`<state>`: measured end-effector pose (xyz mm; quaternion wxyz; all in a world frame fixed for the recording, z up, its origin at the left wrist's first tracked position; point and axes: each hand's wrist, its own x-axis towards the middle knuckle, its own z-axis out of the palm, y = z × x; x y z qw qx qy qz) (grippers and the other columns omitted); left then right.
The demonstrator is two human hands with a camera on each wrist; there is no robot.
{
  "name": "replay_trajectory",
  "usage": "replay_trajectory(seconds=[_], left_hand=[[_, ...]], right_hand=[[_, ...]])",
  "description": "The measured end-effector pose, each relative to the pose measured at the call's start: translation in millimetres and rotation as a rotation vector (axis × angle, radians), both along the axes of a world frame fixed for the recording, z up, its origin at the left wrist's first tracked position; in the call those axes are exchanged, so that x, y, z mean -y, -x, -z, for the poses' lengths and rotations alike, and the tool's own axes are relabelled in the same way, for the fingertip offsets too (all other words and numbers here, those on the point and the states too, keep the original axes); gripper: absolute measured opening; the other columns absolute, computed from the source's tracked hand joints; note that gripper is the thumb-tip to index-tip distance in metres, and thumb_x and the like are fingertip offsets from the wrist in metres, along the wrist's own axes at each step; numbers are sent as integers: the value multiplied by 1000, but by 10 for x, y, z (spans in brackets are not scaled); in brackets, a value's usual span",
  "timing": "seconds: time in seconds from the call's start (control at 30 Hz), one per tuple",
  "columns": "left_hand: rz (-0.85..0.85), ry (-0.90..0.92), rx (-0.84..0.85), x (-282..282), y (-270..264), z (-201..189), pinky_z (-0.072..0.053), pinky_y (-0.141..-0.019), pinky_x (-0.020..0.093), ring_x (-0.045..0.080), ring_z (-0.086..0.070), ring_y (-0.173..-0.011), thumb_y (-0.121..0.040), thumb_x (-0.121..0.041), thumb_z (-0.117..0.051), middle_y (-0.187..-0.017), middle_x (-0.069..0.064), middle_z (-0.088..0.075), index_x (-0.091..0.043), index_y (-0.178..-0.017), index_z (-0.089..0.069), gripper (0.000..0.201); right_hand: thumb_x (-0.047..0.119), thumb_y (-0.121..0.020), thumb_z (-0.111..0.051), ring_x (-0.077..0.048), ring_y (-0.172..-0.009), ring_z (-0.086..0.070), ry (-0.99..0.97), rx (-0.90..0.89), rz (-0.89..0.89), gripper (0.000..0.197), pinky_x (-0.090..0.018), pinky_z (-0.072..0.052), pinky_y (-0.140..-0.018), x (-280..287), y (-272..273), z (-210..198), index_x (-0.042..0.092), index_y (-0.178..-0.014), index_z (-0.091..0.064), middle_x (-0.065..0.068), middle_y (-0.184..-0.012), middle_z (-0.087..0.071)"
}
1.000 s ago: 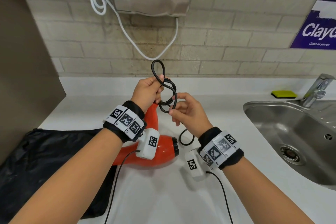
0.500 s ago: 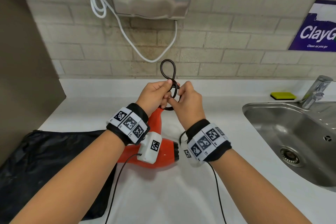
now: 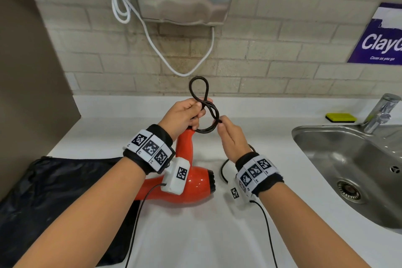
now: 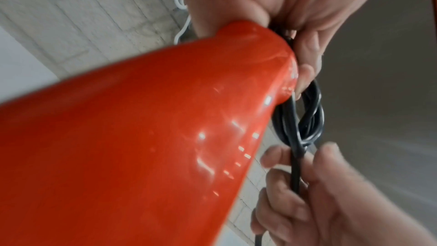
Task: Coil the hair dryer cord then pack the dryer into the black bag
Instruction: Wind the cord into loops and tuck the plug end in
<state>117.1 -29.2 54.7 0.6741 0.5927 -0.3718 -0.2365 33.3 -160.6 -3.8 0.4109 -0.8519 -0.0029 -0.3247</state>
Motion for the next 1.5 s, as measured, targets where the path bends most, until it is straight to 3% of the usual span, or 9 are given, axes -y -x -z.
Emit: replay_trajectory(seconds=[0.17, 0.33, 0.47, 0.6, 0.7, 0.83, 1.03, 1.23, 1.5], left_hand=[[-47, 36, -46, -55, -57, 14, -34, -44, 14, 0, -29, -37, -99, -7, -31, -66, 1, -38, -12, -92, -58, 28], [-45, -5, 17, -18, -5, 7, -35, -43, 14, 0, -29, -36, -98, -7, -32, -66, 3, -39, -10, -80, -51, 27], [-43, -23, 70, 49, 50, 33, -35, -44, 15, 0, -30, -35, -97, -5, -34, -63, 2, -43, -10, -82, -53, 24], [-75, -51, 102, 67, 34, 42, -35, -44, 16, 0, -33, -35, -97, -6, -36, -67, 6, -44, -14, -82, -54, 25], [-74, -59, 134, 75, 30, 45, -35, -45, 18, 1, -34, -36, -97, -7, -38, -62, -1, -49, -16, -80, -55, 26], [-50, -64, 173, 87, 79, 38, -34, -45, 18, 3, -35, -39, -96, -7, -40, -52, -11, -48, -11, -82, -54, 19], [-94, -66, 141, 90, 64, 20, -35, -44, 20, 6, -35, -42, -98, -10, -36, -58, -2, -45, -15, -79, -55, 27], [-47, -6, 17, 27, 25, -8, -34, -41, 16, 1, -29, -35, -98, -8, -34, -53, -5, -43, -13, -84, -54, 25], [-64, -16, 25, 36, 75, -38, -36, -43, 18, 2, -32, -36, -97, -19, -41, -56, -2, -43, -9, -84, -53, 20]], right_hand=[[19, -95, -32, -9, -53, -35, -65, -259, 294, 24, -23, -28, -55, 380, 22, 380, 9, -78, -45, 3, -57, -39], [14, -96, -34, -20, -71, -45, -21, -568, 230, 24, -24, -33, -68, 414, 11, 462, 11, -87, -55, -3, -71, -50], [-1, -89, -35, -14, -86, -49, -171, -203, 268, 33, -5, -35, -66, 253, -53, 148, 7, -110, -59, -5, -95, -55], [29, -87, -30, -8, -78, -50, -377, 149, 124, 31, -8, -40, -67, -21, 8, -347, 22, -98, -58, 6, -83, -54], [36, -94, -29, -9, -71, -51, -430, 121, 82, 36, -9, -40, -62, -140, 30, -625, 22, -84, -60, 5, -74, -54], [24, -90, -53, -3, -58, -50, -453, 50, 107, 30, -15, -42, -62, -186, 1, -770, 17, -62, -52, 7, -60, -51], [11, -84, -61, -18, -81, -57, -505, -89, -99, 16, -35, -50, -70, -152, 48, -731, 20, -74, -52, 1, -86, -54], [0, -83, -59, -11, -50, -54, -382, -121, -115, 26, -25, -50, -53, -157, 37, -650, 18, -75, -43, 0, -84, -54], [5, -76, -69, -23, -55, -45, -211, -54, 69, 40, -36, -43, -51, -244, -52, -602, 24, -66, -35, -14, -78, -52]])
